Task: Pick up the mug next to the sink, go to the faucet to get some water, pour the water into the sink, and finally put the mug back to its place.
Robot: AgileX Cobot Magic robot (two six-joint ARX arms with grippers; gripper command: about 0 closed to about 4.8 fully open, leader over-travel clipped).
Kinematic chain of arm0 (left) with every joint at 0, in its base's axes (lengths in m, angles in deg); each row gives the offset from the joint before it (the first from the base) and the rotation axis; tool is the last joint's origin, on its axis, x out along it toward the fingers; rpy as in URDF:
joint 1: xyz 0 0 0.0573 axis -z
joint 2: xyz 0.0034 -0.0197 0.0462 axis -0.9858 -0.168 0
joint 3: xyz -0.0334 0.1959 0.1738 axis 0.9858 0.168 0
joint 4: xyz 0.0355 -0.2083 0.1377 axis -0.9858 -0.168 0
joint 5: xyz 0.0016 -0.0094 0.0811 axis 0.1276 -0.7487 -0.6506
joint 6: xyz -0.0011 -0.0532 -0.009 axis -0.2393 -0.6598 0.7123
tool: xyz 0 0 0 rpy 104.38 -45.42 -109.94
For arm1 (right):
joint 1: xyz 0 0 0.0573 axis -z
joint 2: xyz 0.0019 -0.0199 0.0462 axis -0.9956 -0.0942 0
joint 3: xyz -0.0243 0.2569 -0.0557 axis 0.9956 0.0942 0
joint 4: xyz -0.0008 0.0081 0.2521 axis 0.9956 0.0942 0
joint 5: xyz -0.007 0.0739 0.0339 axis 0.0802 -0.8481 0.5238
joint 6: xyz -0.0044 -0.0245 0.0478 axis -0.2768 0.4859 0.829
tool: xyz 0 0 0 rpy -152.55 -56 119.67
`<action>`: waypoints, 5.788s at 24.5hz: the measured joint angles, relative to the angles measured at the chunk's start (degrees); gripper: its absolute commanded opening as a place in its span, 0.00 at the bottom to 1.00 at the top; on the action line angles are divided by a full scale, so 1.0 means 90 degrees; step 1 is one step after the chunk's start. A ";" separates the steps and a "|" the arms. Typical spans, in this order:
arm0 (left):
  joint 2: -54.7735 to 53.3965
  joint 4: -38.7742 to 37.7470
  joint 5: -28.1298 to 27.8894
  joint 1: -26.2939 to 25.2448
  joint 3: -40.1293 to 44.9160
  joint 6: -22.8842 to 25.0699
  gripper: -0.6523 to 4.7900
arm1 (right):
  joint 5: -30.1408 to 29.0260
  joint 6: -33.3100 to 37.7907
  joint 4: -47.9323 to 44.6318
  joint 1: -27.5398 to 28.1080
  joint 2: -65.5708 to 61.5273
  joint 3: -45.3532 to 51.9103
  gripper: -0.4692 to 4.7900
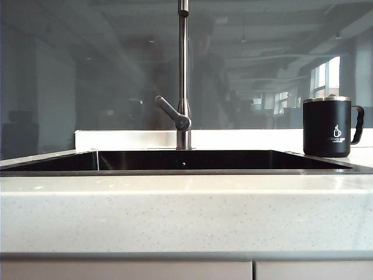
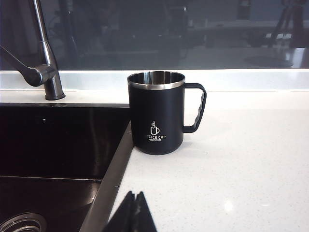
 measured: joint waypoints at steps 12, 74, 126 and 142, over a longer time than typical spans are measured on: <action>0.0000 0.0024 0.0002 0.0002 0.0000 -0.0019 0.11 | 0.0027 0.0136 -0.0665 0.0000 0.0000 0.0000 0.08; -0.6164 0.5523 0.1001 0.0002 -0.1637 -0.1178 0.11 | -0.1741 0.0554 -0.6807 0.1637 -1.2313 -0.5209 0.28; -1.5739 0.5387 0.4779 0.1360 -1.1863 -0.3116 0.97 | -0.0551 0.1042 -0.2098 -0.2079 -1.2101 -0.9857 0.09; -1.5739 0.5377 0.5600 0.1345 -1.2080 -0.3410 0.71 | -0.0670 0.1044 -0.2096 -0.2081 -1.2101 -0.9860 0.09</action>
